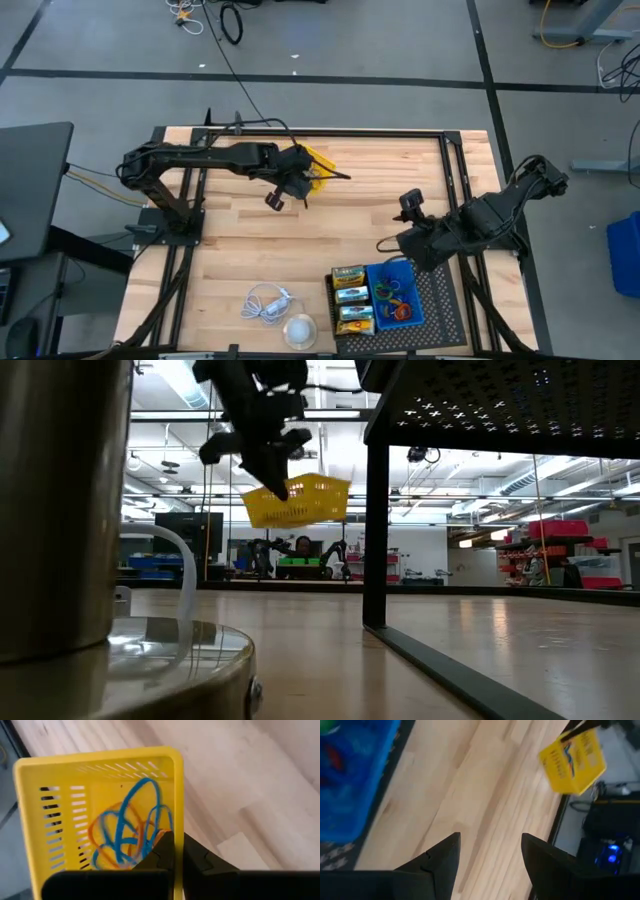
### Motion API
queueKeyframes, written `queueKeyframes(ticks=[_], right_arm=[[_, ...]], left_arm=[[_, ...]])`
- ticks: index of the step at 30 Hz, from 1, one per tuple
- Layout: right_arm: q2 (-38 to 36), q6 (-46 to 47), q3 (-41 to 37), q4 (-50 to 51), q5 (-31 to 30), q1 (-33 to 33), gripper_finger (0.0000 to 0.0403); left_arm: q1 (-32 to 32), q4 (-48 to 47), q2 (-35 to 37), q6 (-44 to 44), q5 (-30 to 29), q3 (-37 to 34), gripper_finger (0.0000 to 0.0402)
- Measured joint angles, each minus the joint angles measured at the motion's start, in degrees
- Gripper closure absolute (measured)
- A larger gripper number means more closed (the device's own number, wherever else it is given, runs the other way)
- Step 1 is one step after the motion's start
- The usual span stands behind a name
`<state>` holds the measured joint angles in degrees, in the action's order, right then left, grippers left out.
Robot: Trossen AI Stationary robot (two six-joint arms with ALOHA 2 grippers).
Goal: Pick & Place Office Desk Supplies
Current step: Put the yellow basket filled with rubber bands on the shelf
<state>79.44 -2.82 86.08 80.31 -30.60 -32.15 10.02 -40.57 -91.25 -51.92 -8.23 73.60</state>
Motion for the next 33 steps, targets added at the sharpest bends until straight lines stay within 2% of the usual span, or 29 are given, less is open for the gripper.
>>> queueKeyframes(ticks=[3,10,15,21,26,33], right_arm=[[0.0,-5.3,0.0,-4.5,-0.2,2.4,0.0184],[0.5,-16.9,0.0,-11.8,3.7,8.3,0.0184],[0.5,-23.5,0.0,-14.1,3.9,10.4,0.0184],[0.5,-27.4,0.0,-16.4,5.4,12.1,0.0184],[0.5,-32.3,0.0,-19.6,6.2,15.0,0.0184],[0.7,-38.8,0.0,-26.2,14.1,20.2,0.0184]], left_arm=[[-1.6,-3.1,0.1,-0.6,0.0,2.5,0.0392],[-5.8,-6.0,0.2,-4.9,0.2,8.7,0.0392],[-8.0,-7.2,0.2,-7.0,4.1,11.8,0.0392],[-9.4,-7.9,0.2,-8.4,7.6,12.4,0.0392],[-10.0,-7.7,0.2,-9.1,8.2,12.4,0.0392],[-10.1,-7.6,0.2,-9.2,9.1,12.4,0.0392]])
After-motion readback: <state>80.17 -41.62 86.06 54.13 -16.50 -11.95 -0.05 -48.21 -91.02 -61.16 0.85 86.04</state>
